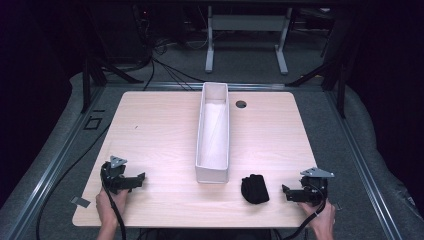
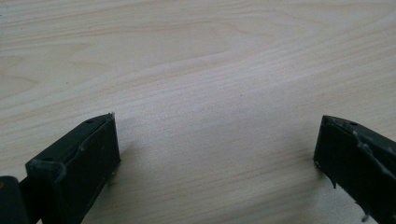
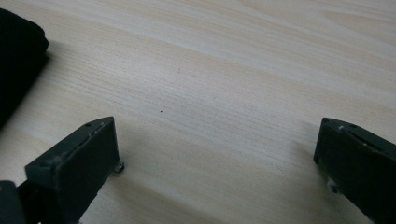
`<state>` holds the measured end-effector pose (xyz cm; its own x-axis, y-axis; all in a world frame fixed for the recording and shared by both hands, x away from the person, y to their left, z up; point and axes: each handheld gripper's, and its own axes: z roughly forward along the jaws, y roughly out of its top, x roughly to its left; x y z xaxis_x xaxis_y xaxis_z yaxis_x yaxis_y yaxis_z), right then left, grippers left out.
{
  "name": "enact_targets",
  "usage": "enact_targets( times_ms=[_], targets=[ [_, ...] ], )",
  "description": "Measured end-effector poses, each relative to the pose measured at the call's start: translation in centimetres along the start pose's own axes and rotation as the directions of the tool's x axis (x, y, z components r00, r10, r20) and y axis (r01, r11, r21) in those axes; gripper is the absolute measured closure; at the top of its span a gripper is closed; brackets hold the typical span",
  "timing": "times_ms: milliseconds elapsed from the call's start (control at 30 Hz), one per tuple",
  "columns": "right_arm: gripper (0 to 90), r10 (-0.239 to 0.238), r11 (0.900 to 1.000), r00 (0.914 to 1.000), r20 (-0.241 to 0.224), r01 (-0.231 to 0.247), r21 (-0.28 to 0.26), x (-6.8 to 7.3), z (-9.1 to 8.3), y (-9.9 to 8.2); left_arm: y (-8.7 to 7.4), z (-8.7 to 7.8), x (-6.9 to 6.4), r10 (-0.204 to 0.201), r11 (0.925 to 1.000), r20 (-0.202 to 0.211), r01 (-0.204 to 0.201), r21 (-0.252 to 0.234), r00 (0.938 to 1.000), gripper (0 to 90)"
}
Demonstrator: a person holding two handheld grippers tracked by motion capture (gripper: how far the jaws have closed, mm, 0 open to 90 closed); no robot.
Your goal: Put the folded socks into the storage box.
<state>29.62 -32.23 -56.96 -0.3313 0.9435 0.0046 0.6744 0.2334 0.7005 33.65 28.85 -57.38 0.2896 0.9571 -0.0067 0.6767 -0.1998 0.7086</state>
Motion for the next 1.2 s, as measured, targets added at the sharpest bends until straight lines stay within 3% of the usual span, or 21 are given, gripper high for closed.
enact_targets(
  times_ms=[67, 100, 133, 167, 233, 267, 300, 333, 400, 533, 700, 800, 1033, 1200],
  targets=[
    [0.0, 0.003, 0.9998, 0.9998, 0.019, -0.003, 0.017, 0.1, 0.0, 0.2, 0.0, 0.0, 0.0, 0.000, 1.0000, -0.001, 0.000, 0.000, 1.0000, 0.1],
    [0.0, 0.006, 0.9998, 0.9994, -0.034, -0.005, 0.020, -0.1, 0.0, 0.3, 0.0, 0.0, 0.0, 0.000, 1.0000, -0.002, 0.000, -0.001, 1.0000, 0.1],
    [0.4, 0.006, 0.9988, 1.0000, 0.002, -0.006, 0.049, 0.0, -0.1, 0.5, 0.0, 0.0, 0.0, 0.002, 1.0000, -0.002, -0.002, 0.000, 1.0000, 0.2],
    [1.1, 0.007, 0.9977, 0.9996, -0.028, -0.005, 0.068, -0.1, -0.2, 0.8, 0.0, 0.0, 0.0, 0.002, 1.0000, -0.002, -0.002, -0.003, 1.0000, 0.2],
    [1.0, 0.002, 0.9968, 0.9997, -0.024, 0.000, 0.080, -0.1, -0.6, 1.3, 0.0, 0.0, -0.1, 0.008, 1.0000, 0.003, -0.008, -0.001, 1.0000, 0.2],
    [0.6, 0.009, 0.9961, 0.9982, -0.059, -0.004, 0.088, -0.2, -0.8, 1.6, 0.0, 0.0, -0.1, 0.009, 1.0000, 0.005, -0.009, -0.001, 0.9999, 0.2],
    [0.4, 0.003, 0.9949, 0.9999, -0.014, -0.001, 0.101, -0.1, -1.0, 1.8, 0.0, 0.0, -0.1, 0.010, 1.0000, 0.006, -0.010, -0.001, 0.9999, 0.2],
    [0.4, 0.024, 0.9951, 0.9987, -0.045, -0.020, 0.097, -0.2, -1.2, 2.1, 0.0, 0.0, -0.1, 0.010, 1.0000, 0.007, -0.010, 0.000, 0.9999, 0.2],
    [0.0, 0.043, 0.9925, 0.9971, -0.063, -0.035, 0.117, -0.2, -1.7, 2.8, 0.0, 0.0, -0.1, 0.010, 0.9999, 0.006, -0.010, 0.000, 0.9999, 0.2],
    [0.0, 0.029, 0.9883, 0.9989, -0.037, -0.023, 0.151, 0.6, -2.4, 3.7, 0.0, 0.0, -0.1, 0.010, 1.0000, 0.006, -0.010, -0.001, 0.9999, 0.2],
    [0.0, 0.046, 0.9834, 0.9973, -0.057, -0.035, 0.178, 1.0, -3.2, 5.0, 0.0, 0.0, -0.1, 0.012, 0.9999, 0.006, -0.012, 0.000, 0.9999, 0.2],
    [0.0, 0.071, 0.9739, 0.9937, -0.087, -0.050, 0.221, 1.2, -3.8, 6.0, 0.0, 0.0, -0.1, 0.013, 0.9999, 0.007, -0.013, 0.001, 0.9999, 0.2],
    [1.5, 0.067, 0.9711, 0.9934, -0.094, -0.043, 0.235, 1.9, -4.8, 7.4, 0.0, 0.0, -0.1, 0.012, 0.9999, 0.006, -0.012, 0.000, 0.9999, 0.2],
    [1.5, 0.069, 0.9634, 0.9938, -0.087, -0.044, 0.264, 2.8, -5.3, 8.3, 0.0, 0.0, -0.1, 0.012, 0.9999, 0.006, -0.012, 0.001, 0.9999, 0.2]
  ],
)
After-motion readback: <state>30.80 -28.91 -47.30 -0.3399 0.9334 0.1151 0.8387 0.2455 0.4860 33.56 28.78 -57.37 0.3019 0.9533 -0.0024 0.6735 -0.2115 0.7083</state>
